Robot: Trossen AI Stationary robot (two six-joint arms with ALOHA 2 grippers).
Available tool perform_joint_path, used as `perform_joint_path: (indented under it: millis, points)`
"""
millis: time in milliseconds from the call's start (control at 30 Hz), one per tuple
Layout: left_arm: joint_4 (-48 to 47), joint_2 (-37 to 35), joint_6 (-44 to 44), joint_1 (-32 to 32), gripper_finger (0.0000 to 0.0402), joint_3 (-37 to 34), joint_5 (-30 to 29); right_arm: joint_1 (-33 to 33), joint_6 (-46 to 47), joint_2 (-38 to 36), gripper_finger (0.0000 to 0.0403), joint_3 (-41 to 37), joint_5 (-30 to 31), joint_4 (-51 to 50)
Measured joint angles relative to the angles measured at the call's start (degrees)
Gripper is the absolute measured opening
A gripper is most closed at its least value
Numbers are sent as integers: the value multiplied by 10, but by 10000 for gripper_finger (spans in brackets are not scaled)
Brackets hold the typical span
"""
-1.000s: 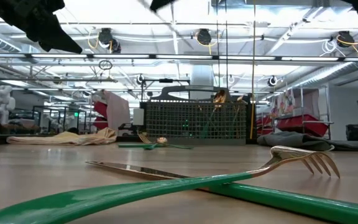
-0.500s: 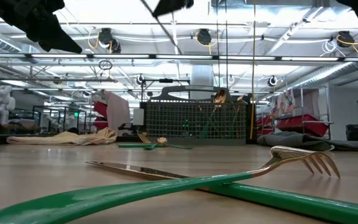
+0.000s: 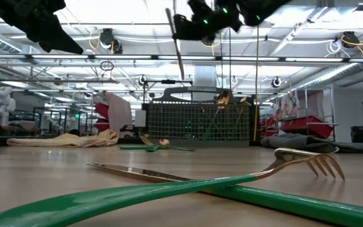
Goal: Sort silverware
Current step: Put the knife into the middle left section of the dish rack
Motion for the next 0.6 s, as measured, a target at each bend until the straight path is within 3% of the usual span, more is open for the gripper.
perform_joint_path:
  millis: [133,267,600]
  points:
    - [0,0,0,0,21,0,0,-18,41,-16,0,-111,-21,164]
    - [0,0,0,0,21,0,0,-30,67,-3,0,-172,-24,232]
    - [0,0,0,0,21,0,-1,-66,150,101,0,-196,-50,324]
